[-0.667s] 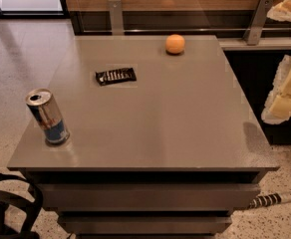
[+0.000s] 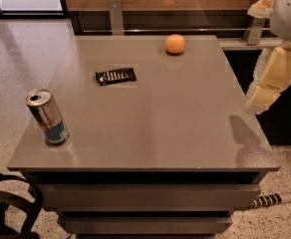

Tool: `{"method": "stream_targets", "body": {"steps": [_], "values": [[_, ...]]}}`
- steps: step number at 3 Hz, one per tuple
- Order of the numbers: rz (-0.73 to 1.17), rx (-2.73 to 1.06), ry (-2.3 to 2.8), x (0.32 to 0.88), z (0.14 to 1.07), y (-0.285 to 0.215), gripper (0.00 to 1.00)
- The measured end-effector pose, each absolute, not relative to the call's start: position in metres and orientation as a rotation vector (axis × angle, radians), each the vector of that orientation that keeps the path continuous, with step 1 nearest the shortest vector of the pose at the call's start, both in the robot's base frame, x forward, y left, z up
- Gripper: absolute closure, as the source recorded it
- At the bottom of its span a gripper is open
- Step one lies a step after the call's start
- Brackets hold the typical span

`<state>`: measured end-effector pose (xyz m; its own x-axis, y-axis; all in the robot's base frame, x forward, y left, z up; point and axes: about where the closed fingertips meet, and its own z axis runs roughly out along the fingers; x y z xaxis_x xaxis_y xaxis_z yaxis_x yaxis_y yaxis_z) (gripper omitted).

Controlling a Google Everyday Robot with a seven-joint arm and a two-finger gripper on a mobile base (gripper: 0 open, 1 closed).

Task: Pick rxbar chocolate

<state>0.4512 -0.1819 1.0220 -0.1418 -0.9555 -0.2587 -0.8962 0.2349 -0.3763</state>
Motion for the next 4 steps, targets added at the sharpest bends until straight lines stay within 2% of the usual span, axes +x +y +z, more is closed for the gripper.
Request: {"method": "stream_targets", "body": {"steps": [2,3,4], "values": [[-0.009,-1.678,1.916,0.512,0.979,-0.1,0.0],[0.067,-1.609,1.79,0.563,0.966,-0.058,0.0],[0.067,-1.609,1.79,0.563,0.966,-0.058,0.0]]}}
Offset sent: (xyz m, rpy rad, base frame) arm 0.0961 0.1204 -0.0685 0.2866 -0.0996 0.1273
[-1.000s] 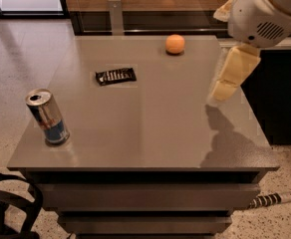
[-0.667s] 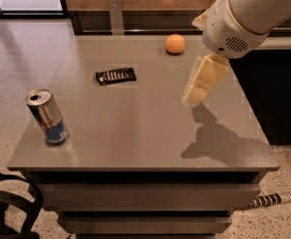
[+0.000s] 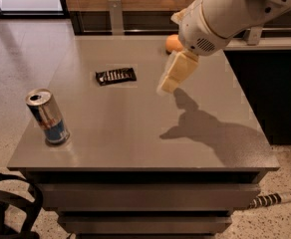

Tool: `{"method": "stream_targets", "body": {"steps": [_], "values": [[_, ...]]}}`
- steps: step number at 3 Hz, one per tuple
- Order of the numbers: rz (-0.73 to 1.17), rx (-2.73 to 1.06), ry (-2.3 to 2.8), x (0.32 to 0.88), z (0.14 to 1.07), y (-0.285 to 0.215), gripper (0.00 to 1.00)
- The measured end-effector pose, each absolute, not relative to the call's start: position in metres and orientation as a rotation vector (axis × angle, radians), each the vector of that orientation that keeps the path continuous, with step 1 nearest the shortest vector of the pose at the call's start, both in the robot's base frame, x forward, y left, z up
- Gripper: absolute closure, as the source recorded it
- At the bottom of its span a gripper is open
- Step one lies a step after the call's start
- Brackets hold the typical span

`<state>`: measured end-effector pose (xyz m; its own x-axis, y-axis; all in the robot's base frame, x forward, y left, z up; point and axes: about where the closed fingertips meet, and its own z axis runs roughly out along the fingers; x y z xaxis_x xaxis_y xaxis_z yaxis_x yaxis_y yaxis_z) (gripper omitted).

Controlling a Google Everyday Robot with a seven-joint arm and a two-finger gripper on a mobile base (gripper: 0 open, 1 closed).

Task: Pick rxbar chocolate

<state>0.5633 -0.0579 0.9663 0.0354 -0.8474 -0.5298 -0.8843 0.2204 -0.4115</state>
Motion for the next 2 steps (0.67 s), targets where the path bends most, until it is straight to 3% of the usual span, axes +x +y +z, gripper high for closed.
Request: {"method": "stream_targets", "body": {"steps": [2], "values": [[-0.063,-1.69,1.769,0.609,0.979,-0.025,0.0]]}}
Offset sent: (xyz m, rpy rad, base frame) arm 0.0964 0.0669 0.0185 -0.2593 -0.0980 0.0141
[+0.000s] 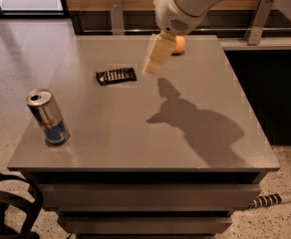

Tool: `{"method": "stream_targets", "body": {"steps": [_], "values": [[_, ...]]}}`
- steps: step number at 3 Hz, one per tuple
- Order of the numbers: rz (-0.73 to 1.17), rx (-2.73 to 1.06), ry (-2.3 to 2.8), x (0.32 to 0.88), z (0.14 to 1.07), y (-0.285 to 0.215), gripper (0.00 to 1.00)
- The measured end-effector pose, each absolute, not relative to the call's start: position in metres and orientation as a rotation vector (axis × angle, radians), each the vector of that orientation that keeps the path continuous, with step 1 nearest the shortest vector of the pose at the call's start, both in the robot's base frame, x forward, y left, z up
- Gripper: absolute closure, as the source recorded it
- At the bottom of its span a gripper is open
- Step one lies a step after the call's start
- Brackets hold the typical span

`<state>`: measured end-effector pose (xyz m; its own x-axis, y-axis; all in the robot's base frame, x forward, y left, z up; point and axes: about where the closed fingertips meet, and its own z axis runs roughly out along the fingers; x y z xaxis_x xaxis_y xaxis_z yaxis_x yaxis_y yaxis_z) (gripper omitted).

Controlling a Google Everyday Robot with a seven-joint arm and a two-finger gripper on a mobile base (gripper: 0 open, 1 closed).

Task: Pick rxbar chocolate

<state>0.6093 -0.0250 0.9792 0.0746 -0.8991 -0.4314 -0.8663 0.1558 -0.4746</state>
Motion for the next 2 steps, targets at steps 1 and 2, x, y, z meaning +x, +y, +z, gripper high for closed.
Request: {"method": "stream_targets", "body": {"steps": [1,2], "values": [[-0.191,-1.755,1.776,0.646,0.97,-0.004,0.0],[-0.266,-1.808,1.813,0.675,0.948,0.006,0.0]]}}
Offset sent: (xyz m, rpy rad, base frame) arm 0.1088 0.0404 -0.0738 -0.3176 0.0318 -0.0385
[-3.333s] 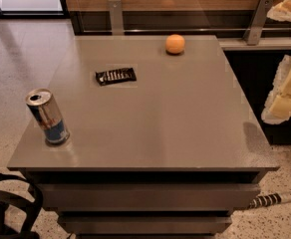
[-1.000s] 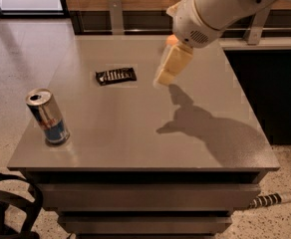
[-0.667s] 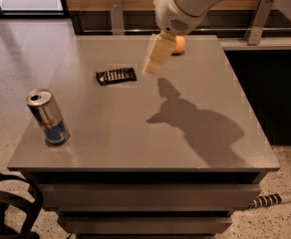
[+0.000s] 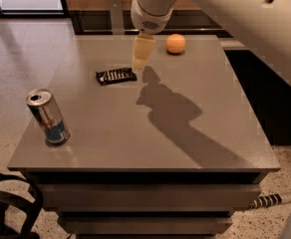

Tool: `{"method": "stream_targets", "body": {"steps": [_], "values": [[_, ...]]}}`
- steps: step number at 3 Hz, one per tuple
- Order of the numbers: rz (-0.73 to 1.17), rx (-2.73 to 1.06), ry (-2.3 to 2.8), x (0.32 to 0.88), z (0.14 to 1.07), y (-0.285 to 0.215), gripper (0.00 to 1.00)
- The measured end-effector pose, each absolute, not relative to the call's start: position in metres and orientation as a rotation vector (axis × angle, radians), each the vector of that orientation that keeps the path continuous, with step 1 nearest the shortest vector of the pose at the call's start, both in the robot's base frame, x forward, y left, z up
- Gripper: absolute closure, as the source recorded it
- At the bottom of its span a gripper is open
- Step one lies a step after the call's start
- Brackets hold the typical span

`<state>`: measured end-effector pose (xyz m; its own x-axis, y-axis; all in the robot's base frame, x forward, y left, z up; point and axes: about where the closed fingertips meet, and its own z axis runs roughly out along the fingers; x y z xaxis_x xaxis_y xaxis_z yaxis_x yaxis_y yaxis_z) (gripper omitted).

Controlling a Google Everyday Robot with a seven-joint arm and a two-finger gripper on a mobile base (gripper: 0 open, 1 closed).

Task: Pick rxbar chocolate

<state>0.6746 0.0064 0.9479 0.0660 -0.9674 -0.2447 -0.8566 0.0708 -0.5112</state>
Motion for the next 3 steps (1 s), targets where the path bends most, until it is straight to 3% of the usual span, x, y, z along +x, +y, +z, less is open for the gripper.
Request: {"method": "stream_targets", "body": {"steps": [3], "values": [[-0.185,-2.085,1.799,0.72,0.886,0.038,0.0]]}}
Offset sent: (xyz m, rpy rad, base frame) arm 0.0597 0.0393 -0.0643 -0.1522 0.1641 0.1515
